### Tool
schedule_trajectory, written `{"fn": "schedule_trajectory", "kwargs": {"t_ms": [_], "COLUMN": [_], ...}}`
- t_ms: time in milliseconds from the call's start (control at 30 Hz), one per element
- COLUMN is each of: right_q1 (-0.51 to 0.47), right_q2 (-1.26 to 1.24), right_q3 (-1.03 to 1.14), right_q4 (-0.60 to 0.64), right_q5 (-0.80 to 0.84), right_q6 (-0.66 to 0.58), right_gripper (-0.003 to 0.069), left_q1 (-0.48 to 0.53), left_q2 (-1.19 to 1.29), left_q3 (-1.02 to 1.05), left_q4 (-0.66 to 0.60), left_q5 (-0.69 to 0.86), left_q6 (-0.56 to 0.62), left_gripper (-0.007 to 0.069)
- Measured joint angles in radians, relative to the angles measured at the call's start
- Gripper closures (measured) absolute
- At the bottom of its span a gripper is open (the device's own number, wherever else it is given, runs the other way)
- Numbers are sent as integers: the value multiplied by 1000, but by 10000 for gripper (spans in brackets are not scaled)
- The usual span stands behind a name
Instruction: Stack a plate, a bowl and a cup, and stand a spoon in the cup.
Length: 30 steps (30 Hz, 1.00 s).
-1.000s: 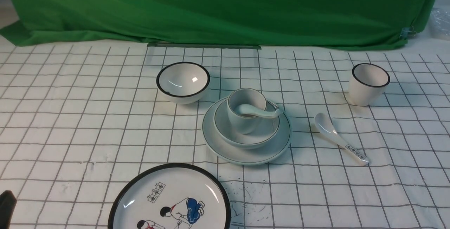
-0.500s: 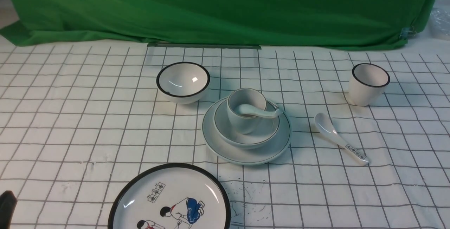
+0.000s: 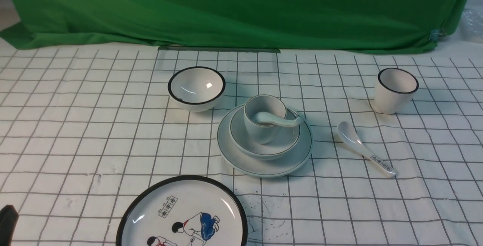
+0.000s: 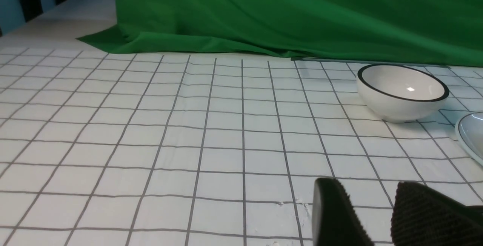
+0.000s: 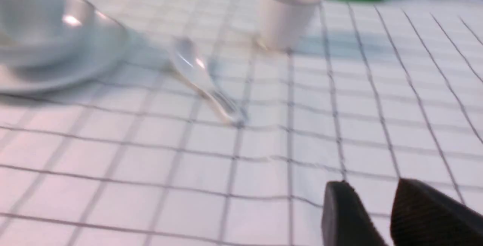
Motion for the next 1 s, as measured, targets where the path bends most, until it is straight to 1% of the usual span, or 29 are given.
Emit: {"fn": "schedule_trajectory", "kwargs": {"t_ms": [33, 133, 1000], "right_q1": [-19, -29, -29], "right_q2": [0, 0, 0], "right_q3": [0, 0, 0], "right_q4": [0, 0, 0], "right_q5": [1, 2, 2], "right_q6": [-2, -6, -15], "right_gripper": [424, 424, 422], "left_q1": [0, 0, 0], "left_q2": [0, 0, 0], "left_q3": [0, 0, 0], "left_q4": [0, 0, 14], "left_q5": [0, 0, 0], "left_q6": [0, 0, 1], "left_gripper": [389, 389, 388]}}
